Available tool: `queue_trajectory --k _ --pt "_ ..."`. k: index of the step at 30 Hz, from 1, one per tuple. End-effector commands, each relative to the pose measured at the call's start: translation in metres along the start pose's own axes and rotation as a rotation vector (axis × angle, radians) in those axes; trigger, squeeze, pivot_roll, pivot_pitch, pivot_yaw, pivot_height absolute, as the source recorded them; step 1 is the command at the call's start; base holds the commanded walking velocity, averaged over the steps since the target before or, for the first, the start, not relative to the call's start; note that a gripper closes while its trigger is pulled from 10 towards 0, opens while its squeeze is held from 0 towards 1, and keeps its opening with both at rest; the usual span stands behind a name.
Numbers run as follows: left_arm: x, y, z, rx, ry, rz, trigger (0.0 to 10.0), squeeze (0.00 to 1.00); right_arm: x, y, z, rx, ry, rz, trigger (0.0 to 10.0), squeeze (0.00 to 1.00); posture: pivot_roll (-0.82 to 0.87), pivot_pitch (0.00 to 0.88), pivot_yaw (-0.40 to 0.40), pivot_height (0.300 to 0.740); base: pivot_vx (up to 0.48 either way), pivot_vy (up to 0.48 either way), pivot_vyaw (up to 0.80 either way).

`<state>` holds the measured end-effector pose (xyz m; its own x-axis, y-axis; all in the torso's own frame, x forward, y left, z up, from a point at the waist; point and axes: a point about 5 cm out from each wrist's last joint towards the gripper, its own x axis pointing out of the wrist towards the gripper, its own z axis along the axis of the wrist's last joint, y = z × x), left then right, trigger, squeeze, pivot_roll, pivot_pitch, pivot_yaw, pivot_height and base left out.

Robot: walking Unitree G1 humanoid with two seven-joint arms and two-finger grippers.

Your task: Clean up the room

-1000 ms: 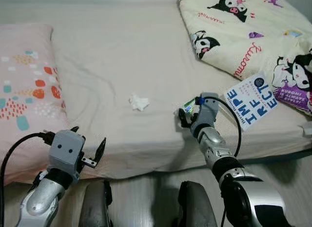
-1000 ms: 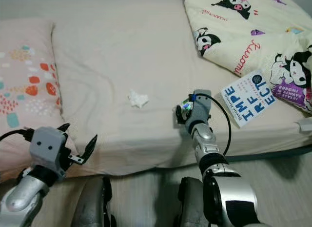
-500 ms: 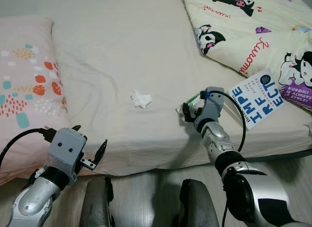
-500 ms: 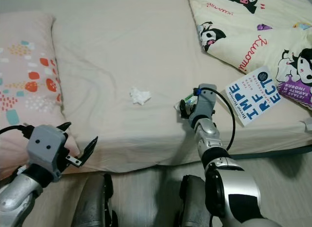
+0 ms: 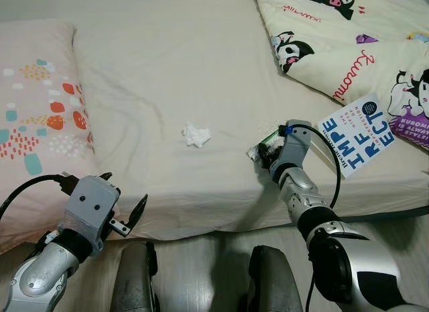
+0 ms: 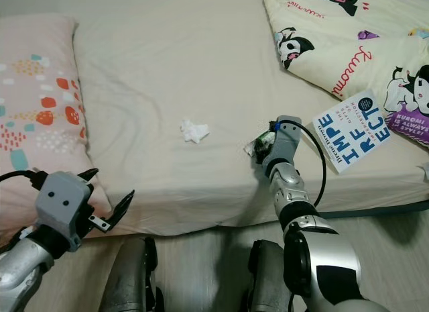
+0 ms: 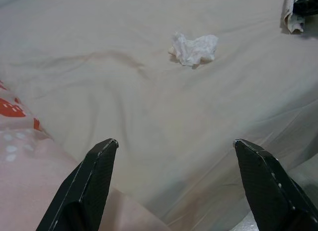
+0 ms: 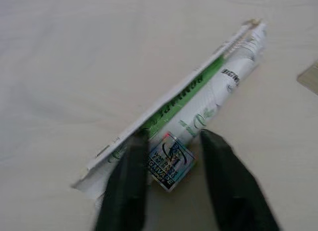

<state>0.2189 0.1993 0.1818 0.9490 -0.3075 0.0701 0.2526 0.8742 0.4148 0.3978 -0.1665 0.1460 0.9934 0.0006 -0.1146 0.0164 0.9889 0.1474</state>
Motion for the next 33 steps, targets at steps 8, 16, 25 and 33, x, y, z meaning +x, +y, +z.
queue_trajectory --k 8,16,25,33 --pt "-0.002 -0.009 0.006 0.009 0.000 -0.098 10.0 0.00 -0.002 -0.011 -0.007 0.024 0.044 -0.041 0.0 0.00 0.34 0.363 -0.069 0.556 0.000 0.000 0.00" --pt "0.000 -0.012 0.006 0.020 -0.004 -0.119 10.0 0.00 -0.002 -0.014 -0.006 0.031 0.041 -0.049 0.0 0.00 0.34 0.348 -0.069 0.556 0.000 0.000 0.00" --pt "0.004 -0.015 0.011 0.014 -0.027 -0.141 10.0 0.00 -0.001 -0.005 0.001 0.044 -0.030 -0.002 8.7 1.00 0.33 0.345 -0.065 0.556 0.000 0.000 0.00" --pt "0.003 -0.019 0.013 0.006 -0.034 -0.156 10.0 0.00 -0.001 0.004 0.001 0.064 -0.067 0.041 10.0 1.00 0.34 0.343 -0.066 0.556 0.000 0.000 0.00"
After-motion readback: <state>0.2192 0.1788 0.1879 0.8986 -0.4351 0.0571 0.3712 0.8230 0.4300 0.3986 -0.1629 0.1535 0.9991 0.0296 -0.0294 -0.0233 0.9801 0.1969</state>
